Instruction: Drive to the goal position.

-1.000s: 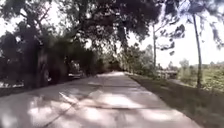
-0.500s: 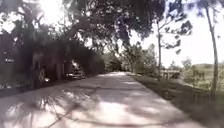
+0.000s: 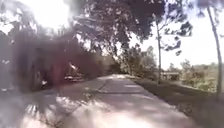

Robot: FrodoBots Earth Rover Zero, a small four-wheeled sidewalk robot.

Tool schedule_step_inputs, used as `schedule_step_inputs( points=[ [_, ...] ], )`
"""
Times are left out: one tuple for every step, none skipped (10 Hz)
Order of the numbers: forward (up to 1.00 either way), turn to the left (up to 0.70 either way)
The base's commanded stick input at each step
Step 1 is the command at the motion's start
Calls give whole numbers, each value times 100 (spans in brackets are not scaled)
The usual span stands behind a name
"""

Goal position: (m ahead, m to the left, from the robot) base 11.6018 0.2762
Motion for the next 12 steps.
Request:
schedule_step_inputs(
  points=[
    [100, 0],
    [100, 0],
    [100, 0],
    [100, 0],
    [100, 0],
    [100, -9],
    [100, -31],
    [100, -40],
    [100, -40],
    [100, -40],
    [100, -40],
    [100, -34]
  ],
)
